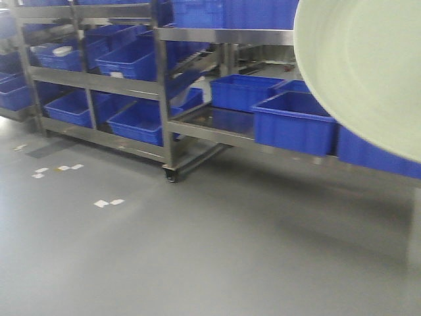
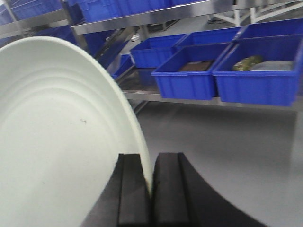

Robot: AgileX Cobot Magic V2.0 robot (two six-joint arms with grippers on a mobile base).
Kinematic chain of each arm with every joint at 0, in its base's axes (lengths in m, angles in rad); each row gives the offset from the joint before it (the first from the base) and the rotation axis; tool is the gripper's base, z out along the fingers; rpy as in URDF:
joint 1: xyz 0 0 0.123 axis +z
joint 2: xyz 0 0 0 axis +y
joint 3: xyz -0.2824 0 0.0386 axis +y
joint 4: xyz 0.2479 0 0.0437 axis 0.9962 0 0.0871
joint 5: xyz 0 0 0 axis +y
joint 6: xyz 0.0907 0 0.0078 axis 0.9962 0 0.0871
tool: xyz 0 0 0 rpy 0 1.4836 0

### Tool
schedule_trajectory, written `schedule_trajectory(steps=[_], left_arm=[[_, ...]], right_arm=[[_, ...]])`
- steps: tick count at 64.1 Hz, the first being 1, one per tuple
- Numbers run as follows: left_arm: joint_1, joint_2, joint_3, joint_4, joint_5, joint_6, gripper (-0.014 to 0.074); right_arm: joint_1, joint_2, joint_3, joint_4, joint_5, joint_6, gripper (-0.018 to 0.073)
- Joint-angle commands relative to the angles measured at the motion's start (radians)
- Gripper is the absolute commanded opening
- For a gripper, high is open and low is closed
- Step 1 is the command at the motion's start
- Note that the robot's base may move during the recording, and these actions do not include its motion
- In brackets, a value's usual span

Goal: Place green plate on second shelf with right arm
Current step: 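Drive across the floor toward the shelving rack with blue bins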

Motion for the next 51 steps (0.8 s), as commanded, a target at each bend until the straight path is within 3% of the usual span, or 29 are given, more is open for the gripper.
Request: schedule_trajectory(steps=[1, 51], left_arm=[[-0.007, -0.020, 0.042, 0.001, -0.063, -0.005, 0.0125], [-0.007, -0.020, 0.042, 0.001, -0.063, -0.005, 0.0125]], right_arm=[[0.002, 0.005, -0.033, 0.001, -0.114, 0.001, 0.0055], [0.002, 0.005, -0.033, 0.001, -0.114, 0.001, 0.0055]])
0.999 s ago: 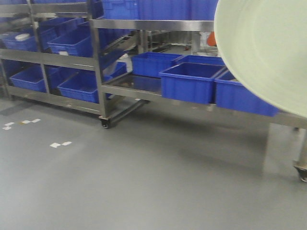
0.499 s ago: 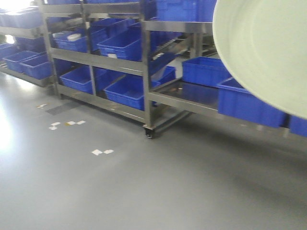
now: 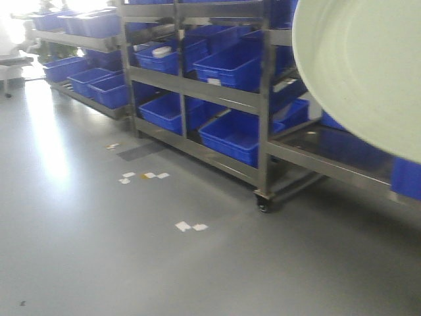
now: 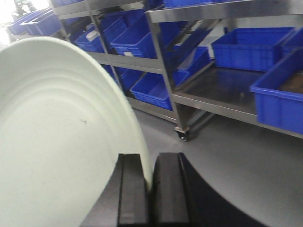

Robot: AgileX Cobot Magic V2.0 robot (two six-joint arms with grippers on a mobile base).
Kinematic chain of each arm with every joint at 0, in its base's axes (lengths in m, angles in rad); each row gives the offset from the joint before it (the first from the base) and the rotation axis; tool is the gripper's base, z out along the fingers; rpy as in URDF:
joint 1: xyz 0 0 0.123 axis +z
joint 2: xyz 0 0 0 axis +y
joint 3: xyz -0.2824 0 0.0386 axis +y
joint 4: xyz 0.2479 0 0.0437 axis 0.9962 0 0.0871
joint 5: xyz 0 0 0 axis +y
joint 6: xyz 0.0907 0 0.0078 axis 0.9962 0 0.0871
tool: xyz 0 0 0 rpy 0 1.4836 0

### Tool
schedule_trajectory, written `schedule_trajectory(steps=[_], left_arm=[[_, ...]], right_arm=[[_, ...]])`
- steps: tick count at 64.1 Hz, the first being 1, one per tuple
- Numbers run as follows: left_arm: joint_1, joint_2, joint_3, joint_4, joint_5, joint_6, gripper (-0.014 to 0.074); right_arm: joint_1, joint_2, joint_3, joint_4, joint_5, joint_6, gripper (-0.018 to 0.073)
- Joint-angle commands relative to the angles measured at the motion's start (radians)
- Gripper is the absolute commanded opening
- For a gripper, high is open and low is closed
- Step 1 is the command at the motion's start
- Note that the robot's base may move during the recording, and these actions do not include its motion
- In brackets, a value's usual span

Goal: Place green plate on second shelf with right arm
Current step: 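Drive across the floor toward the shelving rack with blue bins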

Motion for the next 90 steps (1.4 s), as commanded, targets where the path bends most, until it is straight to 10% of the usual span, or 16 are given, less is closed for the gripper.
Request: schedule_trajectory(steps=[1, 90], left_arm=[[-0.007, -0.020, 0.042, 0.001, -0.063, -0.005, 0.0125], [-0.007, -0.020, 0.042, 0.001, -0.063, -0.005, 0.0125]], right_arm=[[0.001, 0.005, -0.033, 0.001, -0.114, 0.001, 0.0055], [0.001, 0.005, -0.033, 0.001, -0.114, 0.001, 0.0055]])
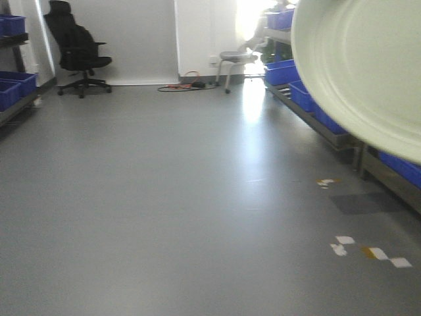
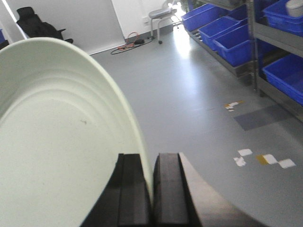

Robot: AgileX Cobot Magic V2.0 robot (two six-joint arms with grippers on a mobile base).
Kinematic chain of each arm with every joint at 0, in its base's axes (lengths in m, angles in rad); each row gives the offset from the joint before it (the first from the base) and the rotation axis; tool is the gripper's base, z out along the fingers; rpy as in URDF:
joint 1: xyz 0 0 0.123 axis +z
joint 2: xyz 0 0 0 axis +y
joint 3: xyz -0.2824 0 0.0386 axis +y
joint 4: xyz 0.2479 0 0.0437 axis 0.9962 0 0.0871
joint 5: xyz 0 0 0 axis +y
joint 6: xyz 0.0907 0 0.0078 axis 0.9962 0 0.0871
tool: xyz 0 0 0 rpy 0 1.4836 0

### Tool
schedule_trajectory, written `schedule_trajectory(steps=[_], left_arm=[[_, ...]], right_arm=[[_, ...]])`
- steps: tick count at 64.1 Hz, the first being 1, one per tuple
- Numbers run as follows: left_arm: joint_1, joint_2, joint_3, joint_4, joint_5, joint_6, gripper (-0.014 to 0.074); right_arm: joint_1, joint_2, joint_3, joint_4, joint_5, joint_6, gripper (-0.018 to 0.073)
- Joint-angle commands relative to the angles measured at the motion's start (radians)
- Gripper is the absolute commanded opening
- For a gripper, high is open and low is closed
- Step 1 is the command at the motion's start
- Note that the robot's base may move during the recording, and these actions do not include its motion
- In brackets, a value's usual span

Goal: Place green plate on second shelf with right arm
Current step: 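Drive across the floor toward the shelving rack with blue bins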

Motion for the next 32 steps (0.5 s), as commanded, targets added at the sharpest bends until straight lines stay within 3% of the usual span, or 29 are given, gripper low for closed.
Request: schedule_trajectory(steps=[1, 32], left_arm=[[-0.007, -0.020, 0.042, 0.001, -0.063, -0.005, 0.0125], [-0.007, -0.020, 0.042, 0.001, -0.063, -0.005, 0.0125]], right_arm=[[0.001, 0.005, -0.033, 0.001, -0.114, 0.001, 0.0055], [0.001, 0.005, -0.033, 0.001, -0.114, 0.001, 0.0055]])
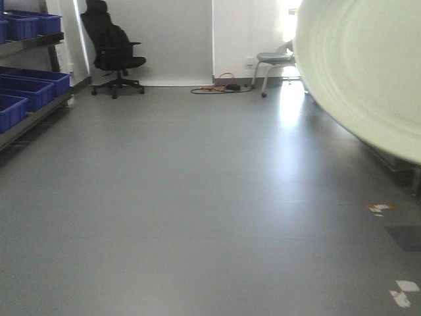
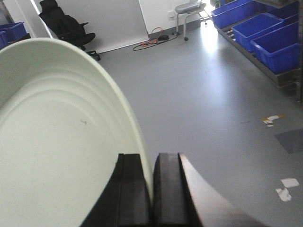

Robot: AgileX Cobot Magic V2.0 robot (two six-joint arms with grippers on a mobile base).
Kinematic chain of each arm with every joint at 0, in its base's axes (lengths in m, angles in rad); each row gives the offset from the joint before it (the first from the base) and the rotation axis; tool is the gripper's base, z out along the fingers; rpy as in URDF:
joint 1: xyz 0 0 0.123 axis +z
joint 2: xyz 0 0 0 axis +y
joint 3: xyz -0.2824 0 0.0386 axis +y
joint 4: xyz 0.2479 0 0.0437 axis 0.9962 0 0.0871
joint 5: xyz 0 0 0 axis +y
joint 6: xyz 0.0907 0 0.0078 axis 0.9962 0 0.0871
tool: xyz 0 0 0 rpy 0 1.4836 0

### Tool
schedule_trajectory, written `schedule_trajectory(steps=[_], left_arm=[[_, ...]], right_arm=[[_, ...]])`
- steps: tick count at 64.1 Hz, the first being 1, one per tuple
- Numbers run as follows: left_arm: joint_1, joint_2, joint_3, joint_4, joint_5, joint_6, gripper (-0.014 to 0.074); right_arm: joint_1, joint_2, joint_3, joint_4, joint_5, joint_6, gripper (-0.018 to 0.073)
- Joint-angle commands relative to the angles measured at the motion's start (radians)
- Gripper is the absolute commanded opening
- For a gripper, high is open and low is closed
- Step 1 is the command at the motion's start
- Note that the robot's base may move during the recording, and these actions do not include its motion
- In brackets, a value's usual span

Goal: Place green plate on second shelf with right arm
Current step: 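Drive across the floor toward the shelving rack with blue bins, then approach the rack and bring the held plate up to the shelf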

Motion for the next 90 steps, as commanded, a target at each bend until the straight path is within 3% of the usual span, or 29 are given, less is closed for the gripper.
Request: schedule_trajectory(steps=[1, 90], left_arm=[[-0.007, -0.020, 0.042, 0.001, -0.063, -0.005, 0.0125], [-0.007, -0.020, 0.042, 0.001, -0.063, -0.005, 0.0125]], right_arm=[[0.001, 0.005, -0.033, 0.001, -0.114, 0.001, 0.0055], [0.001, 0.005, -0.033, 0.001, -0.114, 0.001, 0.0055]])
